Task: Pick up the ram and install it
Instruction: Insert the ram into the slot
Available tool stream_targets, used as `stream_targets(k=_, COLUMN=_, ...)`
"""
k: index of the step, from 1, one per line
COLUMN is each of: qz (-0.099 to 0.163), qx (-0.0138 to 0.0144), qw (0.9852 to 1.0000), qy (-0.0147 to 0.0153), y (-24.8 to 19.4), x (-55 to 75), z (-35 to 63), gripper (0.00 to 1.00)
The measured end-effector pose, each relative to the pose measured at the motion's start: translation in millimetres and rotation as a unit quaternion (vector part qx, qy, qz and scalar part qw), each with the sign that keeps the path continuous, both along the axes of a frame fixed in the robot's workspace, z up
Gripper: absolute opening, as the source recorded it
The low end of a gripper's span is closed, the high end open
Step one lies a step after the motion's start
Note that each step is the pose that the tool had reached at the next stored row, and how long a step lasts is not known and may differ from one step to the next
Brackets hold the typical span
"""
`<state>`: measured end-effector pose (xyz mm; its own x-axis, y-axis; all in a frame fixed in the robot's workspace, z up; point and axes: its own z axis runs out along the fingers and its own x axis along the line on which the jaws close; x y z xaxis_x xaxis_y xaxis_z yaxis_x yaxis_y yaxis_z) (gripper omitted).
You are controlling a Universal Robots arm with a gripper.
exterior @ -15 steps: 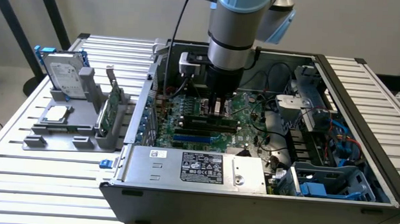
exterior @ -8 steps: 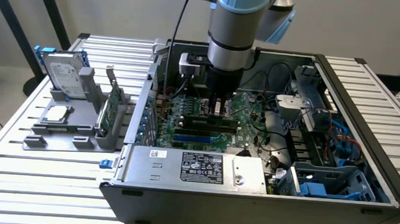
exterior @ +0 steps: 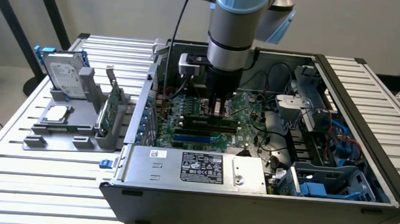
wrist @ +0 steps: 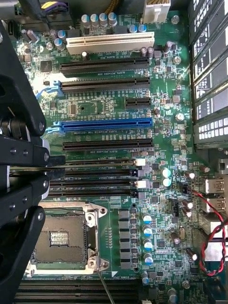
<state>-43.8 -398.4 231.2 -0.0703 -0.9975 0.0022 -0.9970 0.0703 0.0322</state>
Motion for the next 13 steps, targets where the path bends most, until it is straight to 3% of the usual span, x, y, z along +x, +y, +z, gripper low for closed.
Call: stream_targets(k=13, qz=0.000, qx=-0.0004, qw=1.0000, qy=0.0000, y=0.1, x=-0.5, z=-2.9, gripper=0.14)
